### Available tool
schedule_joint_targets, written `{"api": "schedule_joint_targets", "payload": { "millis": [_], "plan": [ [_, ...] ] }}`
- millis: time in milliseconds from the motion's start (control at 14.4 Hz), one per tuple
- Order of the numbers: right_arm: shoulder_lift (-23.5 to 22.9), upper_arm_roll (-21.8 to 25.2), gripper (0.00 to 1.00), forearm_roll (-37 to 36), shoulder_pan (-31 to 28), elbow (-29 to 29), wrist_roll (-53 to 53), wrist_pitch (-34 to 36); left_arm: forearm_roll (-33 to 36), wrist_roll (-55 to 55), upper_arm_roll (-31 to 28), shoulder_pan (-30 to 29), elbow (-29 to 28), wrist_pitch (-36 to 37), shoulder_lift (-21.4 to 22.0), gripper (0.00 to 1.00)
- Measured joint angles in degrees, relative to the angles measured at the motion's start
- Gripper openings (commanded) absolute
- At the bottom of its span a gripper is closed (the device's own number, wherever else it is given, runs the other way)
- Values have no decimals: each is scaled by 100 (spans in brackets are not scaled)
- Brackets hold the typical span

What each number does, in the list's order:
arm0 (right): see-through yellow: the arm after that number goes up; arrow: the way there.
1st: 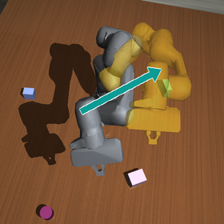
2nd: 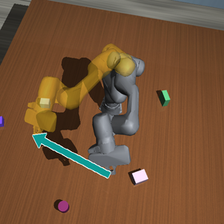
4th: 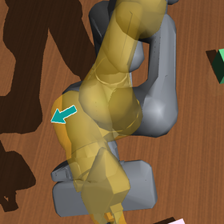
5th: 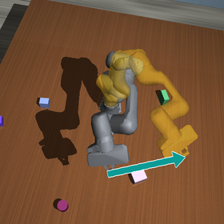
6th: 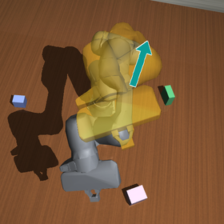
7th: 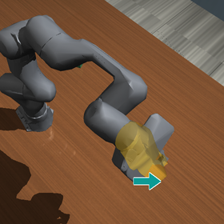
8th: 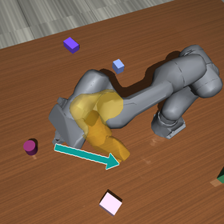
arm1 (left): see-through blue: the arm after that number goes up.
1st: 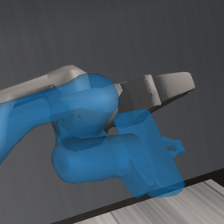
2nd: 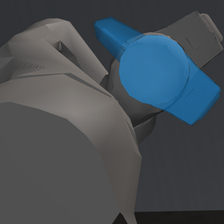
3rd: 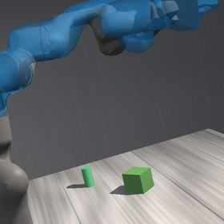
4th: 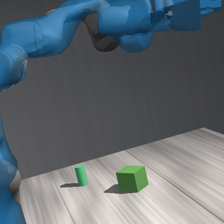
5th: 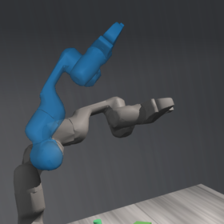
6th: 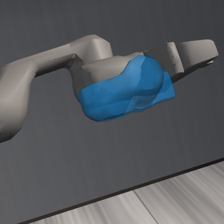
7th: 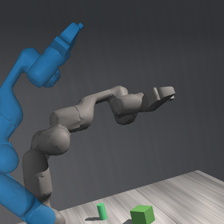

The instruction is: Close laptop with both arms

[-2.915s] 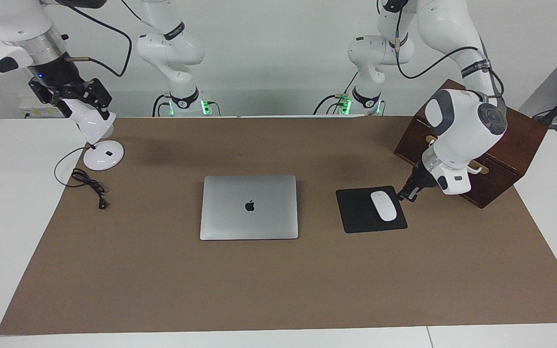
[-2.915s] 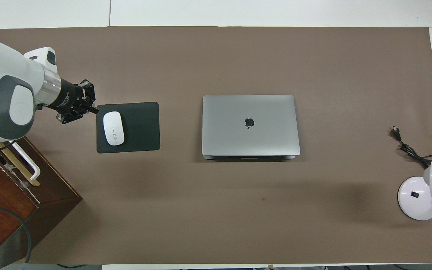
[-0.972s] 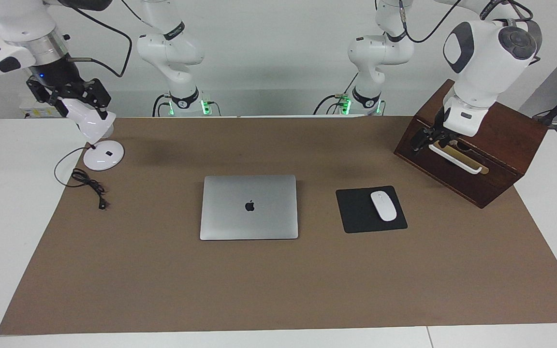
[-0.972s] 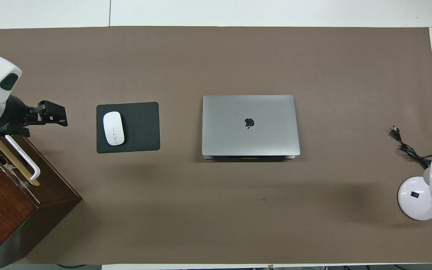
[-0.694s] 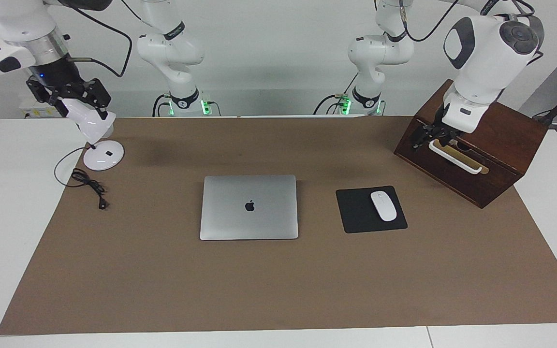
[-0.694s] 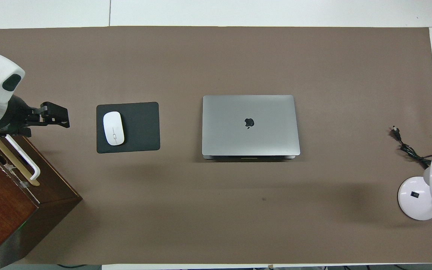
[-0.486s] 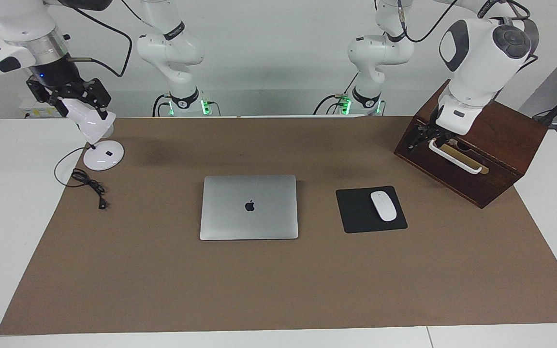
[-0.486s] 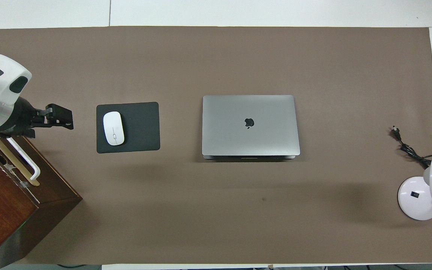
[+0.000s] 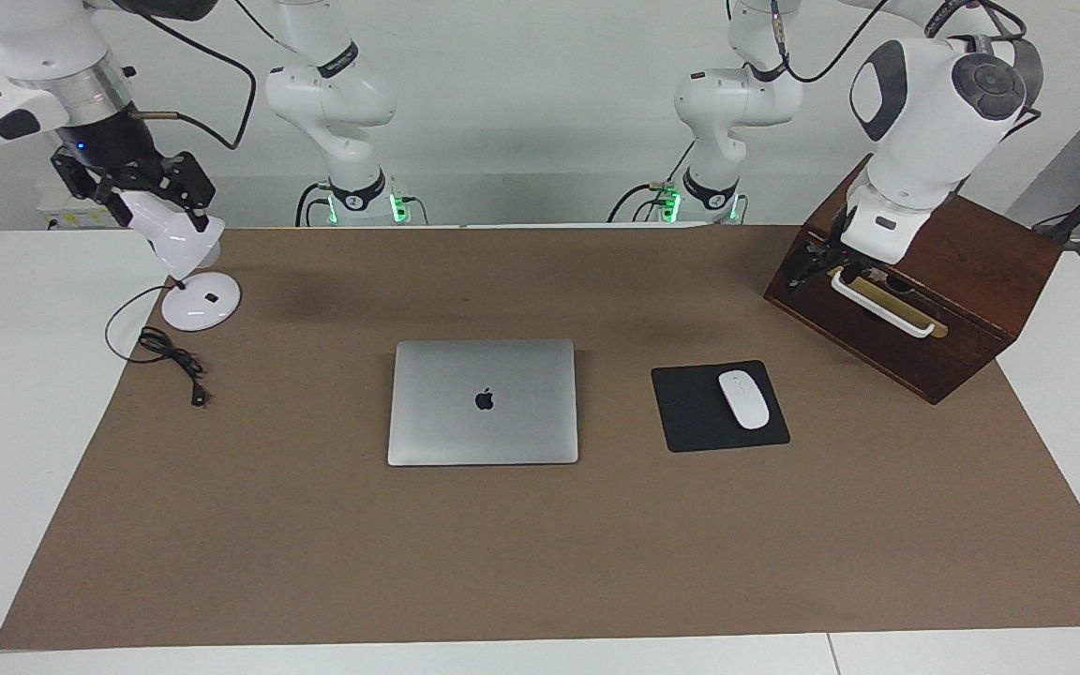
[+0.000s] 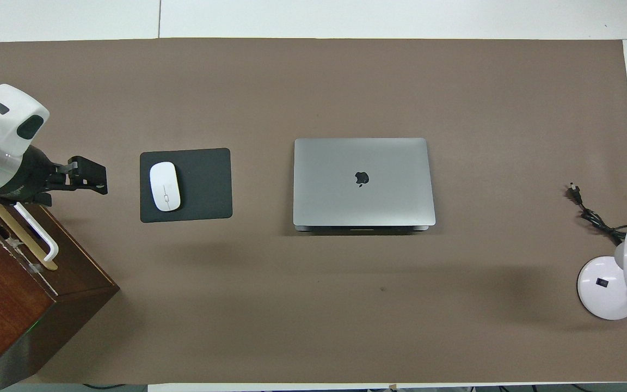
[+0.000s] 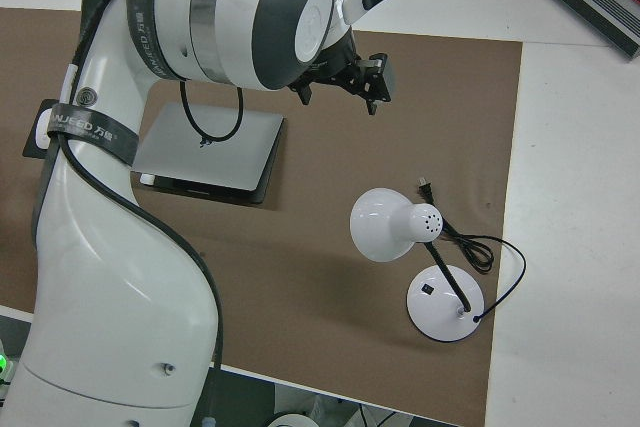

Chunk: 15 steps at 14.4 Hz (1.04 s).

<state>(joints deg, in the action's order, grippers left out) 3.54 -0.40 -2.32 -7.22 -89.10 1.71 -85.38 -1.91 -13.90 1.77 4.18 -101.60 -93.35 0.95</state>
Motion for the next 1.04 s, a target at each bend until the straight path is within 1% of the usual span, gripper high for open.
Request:
{"api": "schedule_joint_targets", "payload": {
  "millis": [347,1041],
  "plan": [
    [8,0,100,0,0,0,0,0,0,3,3,0,73,413,48,100],
    [22,0,100,0,0,0,0,0,0,4,0,0,73,422,97,100]
  ]
}}
